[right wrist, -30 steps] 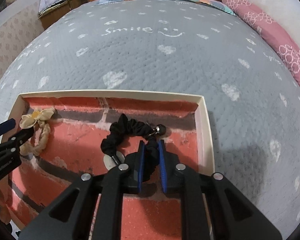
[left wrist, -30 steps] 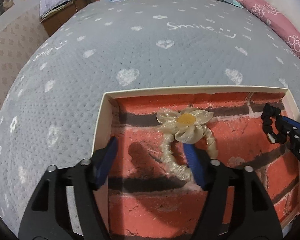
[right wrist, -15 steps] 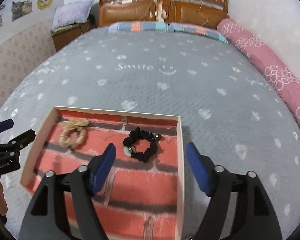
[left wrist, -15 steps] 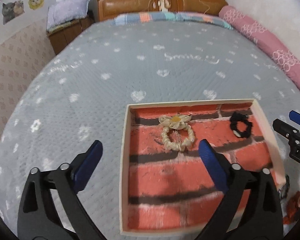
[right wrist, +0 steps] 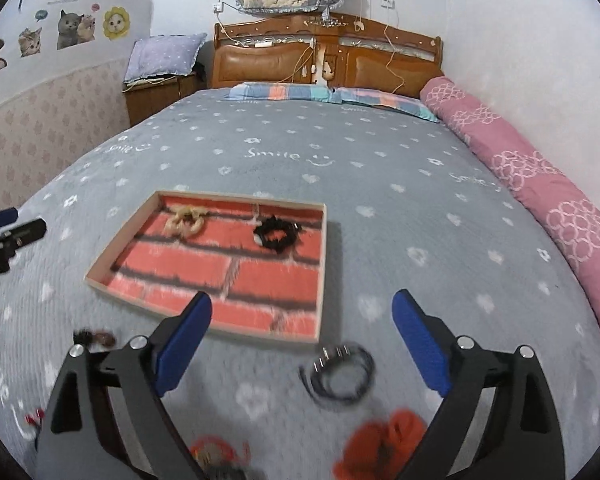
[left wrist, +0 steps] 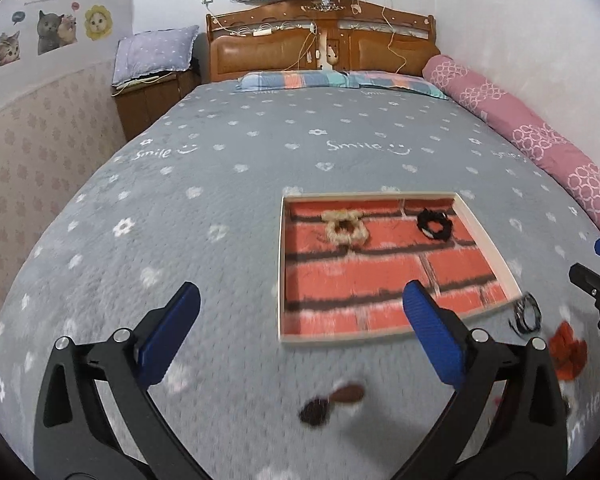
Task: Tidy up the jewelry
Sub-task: 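Withdraw both tools from the tray toward the remaining jewelry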
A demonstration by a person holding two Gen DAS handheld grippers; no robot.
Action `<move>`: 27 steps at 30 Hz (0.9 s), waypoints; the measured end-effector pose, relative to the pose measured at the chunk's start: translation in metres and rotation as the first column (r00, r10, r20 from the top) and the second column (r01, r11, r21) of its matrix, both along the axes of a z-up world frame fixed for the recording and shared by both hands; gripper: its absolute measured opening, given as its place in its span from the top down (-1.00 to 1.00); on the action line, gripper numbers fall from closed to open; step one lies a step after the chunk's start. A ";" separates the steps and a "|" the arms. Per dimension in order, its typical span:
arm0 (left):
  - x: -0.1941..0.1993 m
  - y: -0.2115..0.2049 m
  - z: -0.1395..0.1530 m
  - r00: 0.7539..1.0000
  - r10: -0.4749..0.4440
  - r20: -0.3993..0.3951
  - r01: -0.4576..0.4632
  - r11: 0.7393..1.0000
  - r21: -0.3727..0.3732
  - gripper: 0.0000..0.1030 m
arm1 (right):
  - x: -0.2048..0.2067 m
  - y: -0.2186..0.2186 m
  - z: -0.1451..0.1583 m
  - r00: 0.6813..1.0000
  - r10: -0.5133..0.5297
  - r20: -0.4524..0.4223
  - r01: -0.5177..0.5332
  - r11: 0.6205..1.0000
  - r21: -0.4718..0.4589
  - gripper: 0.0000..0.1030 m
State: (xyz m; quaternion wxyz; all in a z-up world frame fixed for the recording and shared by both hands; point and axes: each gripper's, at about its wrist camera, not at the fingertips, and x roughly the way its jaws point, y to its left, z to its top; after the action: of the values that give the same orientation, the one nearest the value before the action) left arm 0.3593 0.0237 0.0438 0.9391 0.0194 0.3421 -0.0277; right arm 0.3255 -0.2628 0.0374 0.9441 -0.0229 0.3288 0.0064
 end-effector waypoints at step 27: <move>-0.186 0.048 -0.088 0.996 0.072 -0.058 -0.077 0.992 -0.104 -0.90 | -0.168 -0.050 -0.088 0.979 -0.201 -0.038 0.203 0.977 0.057 -0.75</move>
State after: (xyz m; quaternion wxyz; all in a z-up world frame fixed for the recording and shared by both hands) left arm 0.1734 0.0718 -0.0445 0.9295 -0.0440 0.3659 -0.0112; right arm 0.1578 -0.3128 -0.0506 0.9348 0.0396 0.3441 -0.0793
